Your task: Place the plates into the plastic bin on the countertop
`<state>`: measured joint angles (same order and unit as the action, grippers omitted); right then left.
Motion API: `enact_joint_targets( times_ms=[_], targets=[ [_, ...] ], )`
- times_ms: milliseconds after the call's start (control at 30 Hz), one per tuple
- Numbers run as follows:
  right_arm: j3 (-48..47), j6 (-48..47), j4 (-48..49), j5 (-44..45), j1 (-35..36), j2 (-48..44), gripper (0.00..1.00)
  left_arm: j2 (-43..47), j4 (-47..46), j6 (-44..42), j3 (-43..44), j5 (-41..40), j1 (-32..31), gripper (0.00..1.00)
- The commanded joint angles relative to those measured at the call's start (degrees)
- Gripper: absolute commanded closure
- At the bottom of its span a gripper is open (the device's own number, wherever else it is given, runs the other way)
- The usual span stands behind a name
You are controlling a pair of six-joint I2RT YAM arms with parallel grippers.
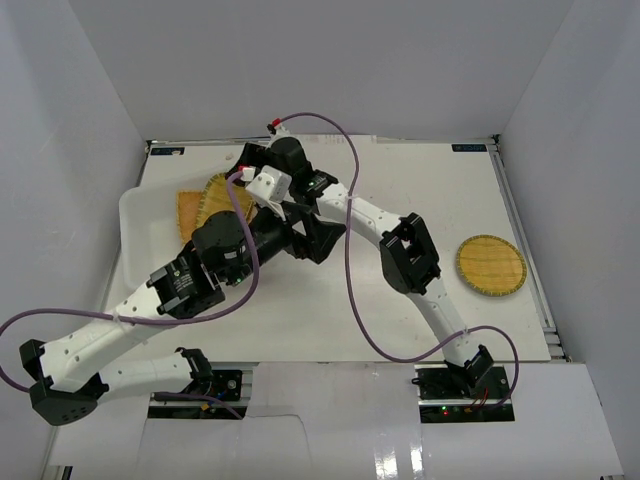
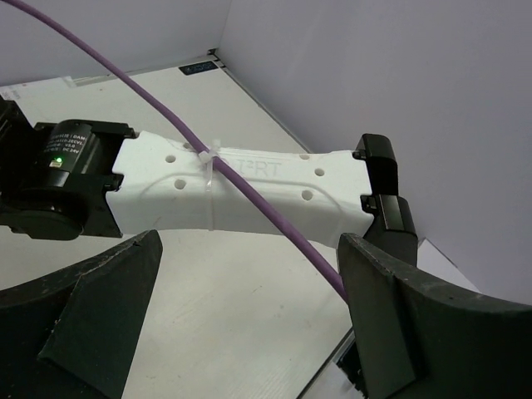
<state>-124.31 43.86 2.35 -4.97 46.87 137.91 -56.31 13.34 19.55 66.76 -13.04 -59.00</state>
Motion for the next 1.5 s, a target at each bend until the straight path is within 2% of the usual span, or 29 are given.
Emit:
enact_joint_targets(
  times_ms=[0, 100, 200, 233, 333, 400, 467, 567, 600, 667, 700, 733, 800, 833, 867, 900, 967, 1033, 1133, 1167, 1200, 1267, 1467],
  targets=[
    [-9.95, -4.3, 1.61, 1.11, -0.11, -3.26, 0.14, -0.11, 1.07, 1.63, 4.24, -1.63, -0.06, 0.02],
    [-8.42, -5.27, 2.48, 0.93, -1.25, -8.34, 0.09, -0.55, 1.51, 3.12, 5.83, -2.34, -0.06, 0.02],
    [6.14, -4.58, 7.73, 1.63, -4.32, -18.44, 0.06, -0.99, 1.33, 5.22, 7.24, -1.64, -0.06, 0.02],
    [14.19, -4.22, 9.24, 1.72, -6.33, -20.9, 0.03, -1.25, 1.16, 5.58, 7.76, -0.86, -0.15, 0.02],
    [21.55, -3.34, 10.22, 0.14, -10.48, -27.68, 0.03, -2.66, 0.81, 7.34, 8.21, 0.29, -0.06, 0.02],
    [28.66, -4.3, 10.31, 1.27, -12.15, -32.68, 0.06, -3.62, 0.28, 8.04, 8.21, 0.91, -0.06, 0.02],
    [36.45, -6.93, 10.22, 2.85, -14.87, -38.99, 0.16, -5.55, 0.02, 9.45, 8.3, 2.74, -0.15, 0.02],
    [47.03, -10.45, 8.03, 7.93, -20.84, -49.9, 0.54, -10.2, 0.02, 11.9, 8.74, 5.73, -0.15, 0.02],
    [49.32, -11.85, 6.72, 10.48, -24.34, -52.8, 0.74, -11.78, -0.25, 12.87, 8.56, 6.53, -0.15, 0.02],
    [54.93, -16.42, 1.36, 18.02, -27.96, -62.03, 0.89, -17.84, -1.04, 15.42, 8.38, 8.55, -0.06, 0.02],
    [56.44, -17.74, -2.05, 20.16, -31.98, -67.89, 0.91, -20.21, -1.56, 16.21, 8.38, 9.43, -0.06, 0.02],
    [58.03, -18.71, -2.09, 21.57, -33.93, -70.47, 0.91, -25.11, -2.7, 17.0, 8.47, 9.96, -0.06, 0.03],
    [61.28, -20.82, -5.94, 22.99, -39.21, -75.65, 0.77, -30.15, -5.24, 19.99, 8.91, 12.67, -0.15, 0.03],
    [61.64, -21.52, -6.91, 22.9, -40.7, -79.77, 0.68, -32.78, -7.35, 20.7, 9.43, 12.95, -0.32, 0.03],
    [61.73, -22.66, -8.75, 22.29, -41.76, -81.46, 0.58, -38.29, -8.15, 22.53, 10.31, 16.69, -0.41, 0.04],
    [61.12, -23.37, -9.64, 21.68, -43.69, -82.79, 0.42, -41.04, -9.29, 23.42, 12.67, 18.47, -0.5, 0.04],
    [59.02, -25.12, -12.96, 19.49, -45.46, -85.43, 0.31, -49.54, -11.23, 25.61, 15.84, 21.02, -1.2, 0.05],
    [54.89, -26.1, -15.0, 16.68, -45.82, -86.75, 0.31, -55.02, -11.93, 26.59, 21.81, 21.83, -1.99, 0.06],
    [51.99, -25.58, -15.97, 3.61, -45.91, -87.8, 0.3, -65.12, -14.99, 29.75, 28.56, 20.07, -2.69, 0.07],
    [51.8, -25.05, -15.97, -3.74, -45.91, -88.07, 0.3, -67.76, -15.19, 30.54, 30.6, 20.16, -2.7, 0.07],
    [52.15, -22.96, -14.67, -6.77, -45.82, -88.59, 0.3, -72.92, -14.84, 32.2, 32.8, 20.33, -2.7, 0.07],
    [55.39, -20.49, -11.51, -13.7, -45.82, -91.23, 0.29, -77.7, -13.96, 33.62, 39.04, 21.47, -2.61, 0.07],
    [63.38, -13.55, -5.0, -20.76, -45.82, -96.5, 0.29, -91.15, -16.33, 41.78, 49.4, 23.77, -2.7, 0.11]
  ],
)
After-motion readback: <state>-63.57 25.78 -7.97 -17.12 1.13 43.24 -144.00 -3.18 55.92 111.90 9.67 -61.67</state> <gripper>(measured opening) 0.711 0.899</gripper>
